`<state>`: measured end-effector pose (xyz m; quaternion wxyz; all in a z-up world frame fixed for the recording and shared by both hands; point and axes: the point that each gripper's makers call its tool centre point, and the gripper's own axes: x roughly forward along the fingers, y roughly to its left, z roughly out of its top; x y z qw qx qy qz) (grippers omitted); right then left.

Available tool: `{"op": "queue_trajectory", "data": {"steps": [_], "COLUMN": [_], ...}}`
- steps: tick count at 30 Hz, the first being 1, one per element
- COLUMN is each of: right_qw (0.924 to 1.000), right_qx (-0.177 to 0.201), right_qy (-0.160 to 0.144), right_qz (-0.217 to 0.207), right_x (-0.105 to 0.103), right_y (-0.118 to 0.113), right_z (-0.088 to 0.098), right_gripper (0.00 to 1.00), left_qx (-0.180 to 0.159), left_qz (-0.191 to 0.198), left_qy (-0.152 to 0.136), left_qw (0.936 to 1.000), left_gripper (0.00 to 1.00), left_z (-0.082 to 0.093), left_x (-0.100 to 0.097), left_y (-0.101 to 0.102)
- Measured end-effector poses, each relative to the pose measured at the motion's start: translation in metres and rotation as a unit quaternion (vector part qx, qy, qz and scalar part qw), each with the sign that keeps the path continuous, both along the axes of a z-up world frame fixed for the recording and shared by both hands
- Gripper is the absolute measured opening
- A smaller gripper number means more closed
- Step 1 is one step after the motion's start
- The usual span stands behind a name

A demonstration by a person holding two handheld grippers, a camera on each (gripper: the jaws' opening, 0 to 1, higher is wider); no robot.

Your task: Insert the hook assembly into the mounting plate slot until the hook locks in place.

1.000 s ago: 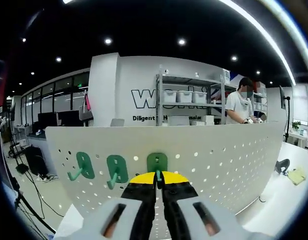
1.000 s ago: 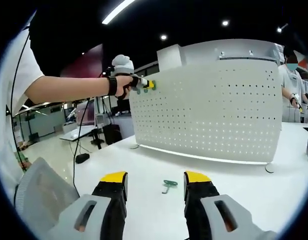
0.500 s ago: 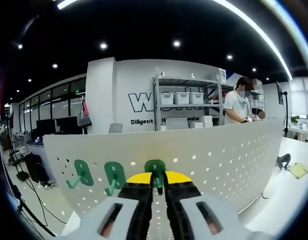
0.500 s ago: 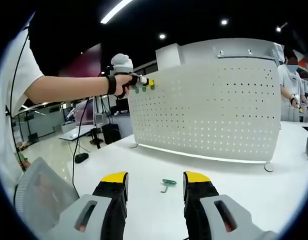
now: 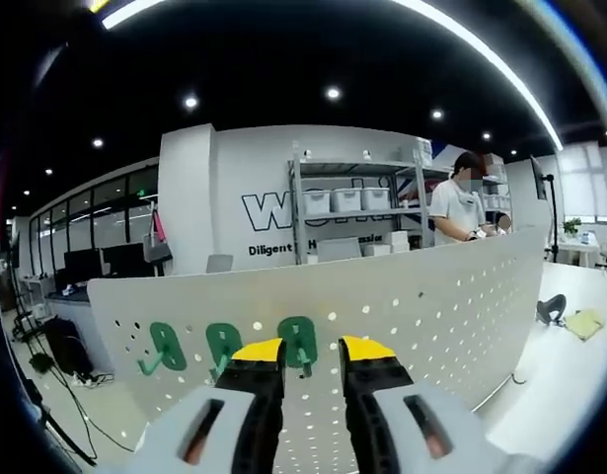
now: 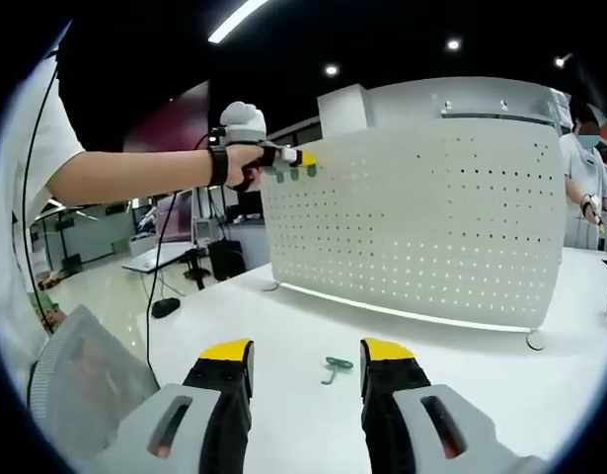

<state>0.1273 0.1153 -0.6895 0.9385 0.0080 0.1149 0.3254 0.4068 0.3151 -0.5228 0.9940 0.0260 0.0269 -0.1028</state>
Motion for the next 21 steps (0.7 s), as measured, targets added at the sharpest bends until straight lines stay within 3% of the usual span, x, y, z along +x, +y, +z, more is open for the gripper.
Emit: {"op": "queue_trajectory", "data": {"steps": [9, 21], "right_qw": [0.9999, 0.9995], "right_qx": [0.000, -0.016], "right_qy": [0.000, -0.002], "right_qz": [0.013, 0.027], "right_x": [-0.001, 0.002], "right_y": [0.008, 0.009], "right_z": [0.000, 0.000], "right_gripper": [0.44, 0.44], "left_qx": [0.016, 0.010], "left_qz": [-0.004, -0.005], "left_qy": [-0.024, -0.027], "left_qw": [0.9996, 0.9996], "left_gripper": [0.31, 0.29], "left_z": [0.004, -0.003], "left_x": [-0.015, -0.039], "left_y": [0.000, 0.004]}}
